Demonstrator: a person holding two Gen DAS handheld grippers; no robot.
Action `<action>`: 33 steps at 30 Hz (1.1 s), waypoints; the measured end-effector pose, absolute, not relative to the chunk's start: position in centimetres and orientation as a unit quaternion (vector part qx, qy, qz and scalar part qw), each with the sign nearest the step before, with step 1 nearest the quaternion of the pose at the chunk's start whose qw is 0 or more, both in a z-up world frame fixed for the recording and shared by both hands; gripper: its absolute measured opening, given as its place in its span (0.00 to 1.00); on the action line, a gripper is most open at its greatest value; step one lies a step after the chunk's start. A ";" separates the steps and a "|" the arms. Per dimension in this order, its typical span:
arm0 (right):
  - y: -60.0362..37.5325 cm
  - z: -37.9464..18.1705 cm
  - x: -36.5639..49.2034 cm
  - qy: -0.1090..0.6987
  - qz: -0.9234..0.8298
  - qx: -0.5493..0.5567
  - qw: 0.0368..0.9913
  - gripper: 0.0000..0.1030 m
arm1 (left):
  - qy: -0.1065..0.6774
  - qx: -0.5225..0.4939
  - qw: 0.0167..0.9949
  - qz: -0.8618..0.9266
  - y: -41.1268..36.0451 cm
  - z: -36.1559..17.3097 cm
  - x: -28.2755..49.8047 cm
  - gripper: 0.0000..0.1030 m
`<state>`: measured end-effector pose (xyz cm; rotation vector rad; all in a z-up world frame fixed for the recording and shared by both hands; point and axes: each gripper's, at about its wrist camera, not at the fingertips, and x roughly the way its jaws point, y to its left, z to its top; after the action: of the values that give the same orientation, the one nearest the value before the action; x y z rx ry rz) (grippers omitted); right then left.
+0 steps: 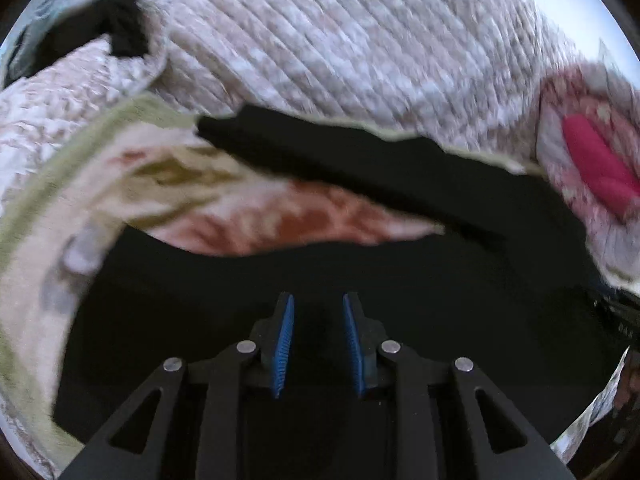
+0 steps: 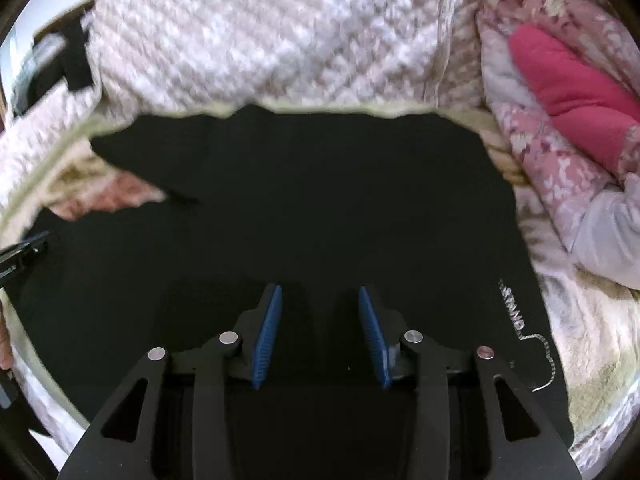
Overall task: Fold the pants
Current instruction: 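Lay the folded edge down and open both grippers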
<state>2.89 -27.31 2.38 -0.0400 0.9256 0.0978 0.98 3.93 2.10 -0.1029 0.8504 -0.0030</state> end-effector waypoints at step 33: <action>-27.9 2.7 -0.4 0.423 0.014 0.039 0.905 0.40 | 0.407 -0.051 0.911 -0.038 1.3 2.8 -1.8 0.35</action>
<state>-0.37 -27.95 2.67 0.0804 0.8732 0.0286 -1.79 1.27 2.76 -0.1059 0.8387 -0.0778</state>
